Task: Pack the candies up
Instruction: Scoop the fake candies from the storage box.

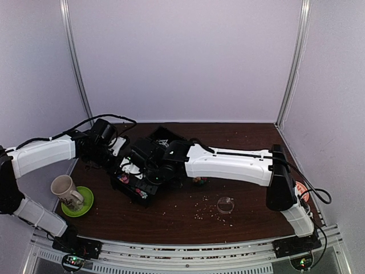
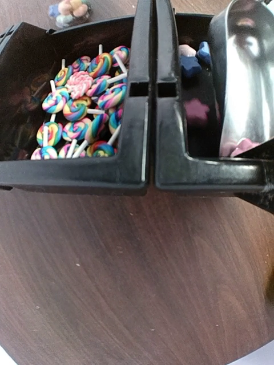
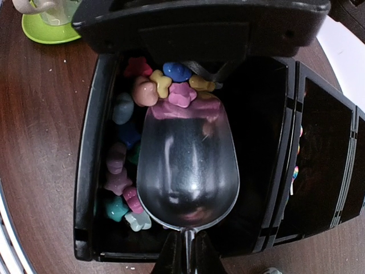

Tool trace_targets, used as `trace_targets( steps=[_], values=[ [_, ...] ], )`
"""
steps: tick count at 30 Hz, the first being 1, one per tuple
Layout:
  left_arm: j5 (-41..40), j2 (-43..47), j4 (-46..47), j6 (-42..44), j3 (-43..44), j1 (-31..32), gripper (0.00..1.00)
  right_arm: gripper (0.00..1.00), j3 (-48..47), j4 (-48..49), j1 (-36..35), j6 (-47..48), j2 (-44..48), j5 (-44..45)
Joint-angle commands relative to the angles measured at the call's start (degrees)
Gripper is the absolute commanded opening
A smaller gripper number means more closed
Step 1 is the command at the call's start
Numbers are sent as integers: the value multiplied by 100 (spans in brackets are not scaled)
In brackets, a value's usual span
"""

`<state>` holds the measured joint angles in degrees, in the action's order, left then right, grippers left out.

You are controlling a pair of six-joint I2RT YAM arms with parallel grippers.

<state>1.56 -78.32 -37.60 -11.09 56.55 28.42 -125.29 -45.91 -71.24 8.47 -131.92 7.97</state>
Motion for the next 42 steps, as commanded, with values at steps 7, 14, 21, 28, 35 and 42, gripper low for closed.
trace_targets(
  steps=[7, 14, 21, 28, 35, 42],
  values=[
    [749, 608, 1897, -211, 309, 3, 0, 0, 2216, 2298, -4, -79, 356, -1132],
    [763, 533, 1832, -315, 336, -138, 0, 0, 3254, 3849, 71, -363, 891, -1302],
    [390, 406, 1535, -323, 430, -166, 0, 0, 3765, 4201, 129, -430, 1452, -826],
    [361, 270, 1416, -358, 500, -224, 0, 0, 4364, 4432, 201, -316, 2089, -505],
    [387, 206, 1380, -360, 518, -237, 0, 0, 4911, 4956, 373, -385, 2597, -588],
    [375, 186, 1362, -359, 524, -241, 0, 0, 4966, 4865, 426, -250, 2858, -397]
  ],
)
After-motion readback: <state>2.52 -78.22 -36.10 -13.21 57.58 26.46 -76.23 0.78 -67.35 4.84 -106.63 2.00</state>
